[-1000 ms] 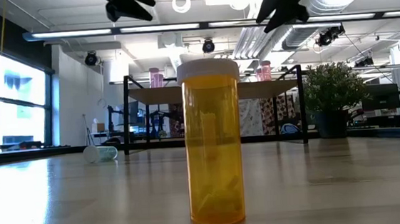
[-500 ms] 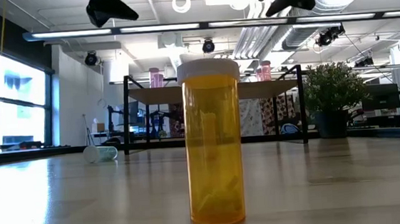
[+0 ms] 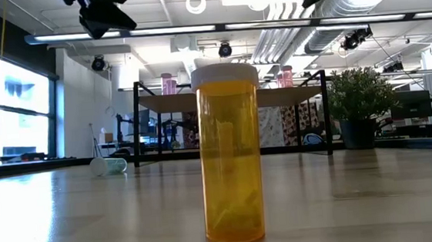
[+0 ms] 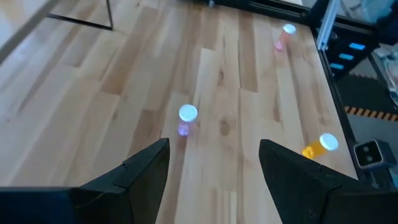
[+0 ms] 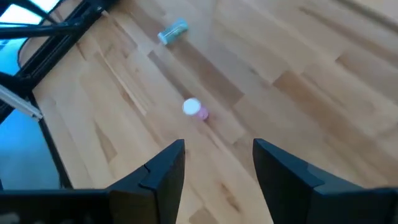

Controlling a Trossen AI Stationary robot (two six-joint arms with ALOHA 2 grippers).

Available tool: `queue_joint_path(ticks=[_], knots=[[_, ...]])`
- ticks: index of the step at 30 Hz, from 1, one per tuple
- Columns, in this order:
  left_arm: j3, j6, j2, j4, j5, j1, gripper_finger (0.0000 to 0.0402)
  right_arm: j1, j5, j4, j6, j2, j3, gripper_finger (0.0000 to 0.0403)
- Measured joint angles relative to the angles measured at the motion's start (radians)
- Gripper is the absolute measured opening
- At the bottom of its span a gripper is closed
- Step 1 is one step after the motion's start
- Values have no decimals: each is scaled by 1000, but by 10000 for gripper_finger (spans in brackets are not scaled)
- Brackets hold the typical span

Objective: Pick and place medicine bottles onto shelf by color
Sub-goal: Put the pink pill bottle on the shelf aligned with the pink bottles

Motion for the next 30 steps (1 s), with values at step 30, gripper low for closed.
queue_joint_path(ticks=[30], knots=[[-13,45,0,-6,4,-29,239,333,366,279,322,296,-201,200]])
